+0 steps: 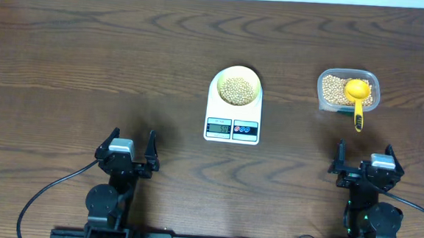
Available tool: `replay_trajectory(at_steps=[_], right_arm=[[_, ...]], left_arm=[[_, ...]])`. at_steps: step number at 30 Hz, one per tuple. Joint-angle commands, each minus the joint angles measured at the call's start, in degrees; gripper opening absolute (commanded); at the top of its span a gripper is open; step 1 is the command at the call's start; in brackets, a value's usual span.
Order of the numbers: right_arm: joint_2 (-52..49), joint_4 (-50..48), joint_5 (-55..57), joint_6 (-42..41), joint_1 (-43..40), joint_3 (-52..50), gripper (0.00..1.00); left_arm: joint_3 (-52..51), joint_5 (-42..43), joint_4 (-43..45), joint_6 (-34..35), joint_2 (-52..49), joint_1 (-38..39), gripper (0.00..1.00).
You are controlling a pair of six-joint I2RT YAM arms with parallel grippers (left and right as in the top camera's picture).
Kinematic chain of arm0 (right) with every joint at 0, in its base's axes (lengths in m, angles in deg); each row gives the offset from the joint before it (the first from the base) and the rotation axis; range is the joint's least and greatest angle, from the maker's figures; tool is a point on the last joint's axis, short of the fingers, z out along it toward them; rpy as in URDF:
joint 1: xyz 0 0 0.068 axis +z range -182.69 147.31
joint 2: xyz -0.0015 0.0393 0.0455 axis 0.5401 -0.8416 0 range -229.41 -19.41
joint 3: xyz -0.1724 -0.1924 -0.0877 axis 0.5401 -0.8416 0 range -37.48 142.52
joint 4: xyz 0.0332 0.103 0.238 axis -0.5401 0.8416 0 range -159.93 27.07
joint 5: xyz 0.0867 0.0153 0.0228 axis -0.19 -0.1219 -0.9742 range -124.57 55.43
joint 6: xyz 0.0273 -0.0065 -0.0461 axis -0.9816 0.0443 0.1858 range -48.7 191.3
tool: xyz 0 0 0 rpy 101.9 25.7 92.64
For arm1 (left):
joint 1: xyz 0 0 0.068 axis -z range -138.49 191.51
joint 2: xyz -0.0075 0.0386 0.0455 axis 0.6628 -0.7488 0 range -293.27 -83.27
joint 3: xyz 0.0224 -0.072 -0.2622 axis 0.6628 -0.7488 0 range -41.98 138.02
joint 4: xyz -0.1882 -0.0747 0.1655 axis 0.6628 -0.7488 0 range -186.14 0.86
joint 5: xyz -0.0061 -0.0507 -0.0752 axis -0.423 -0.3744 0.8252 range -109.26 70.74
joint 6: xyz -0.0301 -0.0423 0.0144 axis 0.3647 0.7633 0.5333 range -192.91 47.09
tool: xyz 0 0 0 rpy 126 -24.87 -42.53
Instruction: Scoop item into bowl and weigh 50g on scale
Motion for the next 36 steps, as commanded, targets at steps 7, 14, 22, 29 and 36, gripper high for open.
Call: replay_trajectory(at_steps=[7, 14, 22, 29, 36], right_arm=[[0.39, 0.22, 0.7, -0.87, 1.44, -0.04, 0.99], [0.39, 0.15, 0.61, -0.87, 1.44, -0.04, 0.99], [0.39, 0.15, 0.61, -0.87, 1.42, -0.04, 0.99], [0.39, 0.15, 0.61, -0.87, 1.42, -0.04, 0.99], [0.39, 0.15, 0.61, -0.87, 1.42, -0.04, 0.99]], left_arm=[[-0.83, 0.15, -2.14, 0.7, 0.39, -0.13, 0.84], [-0.83, 0.15, -2.14, 0.7, 0.39, -0.13, 0.84], [-0.83, 0.15, -2.14, 0.7, 0.39, -0.13, 0.85], [-0.83, 0.15, -2.14, 0.7, 0.39, -0.13, 0.84], [-0.83, 0.15, -2.14, 0.7, 0.39, -0.13, 0.85]])
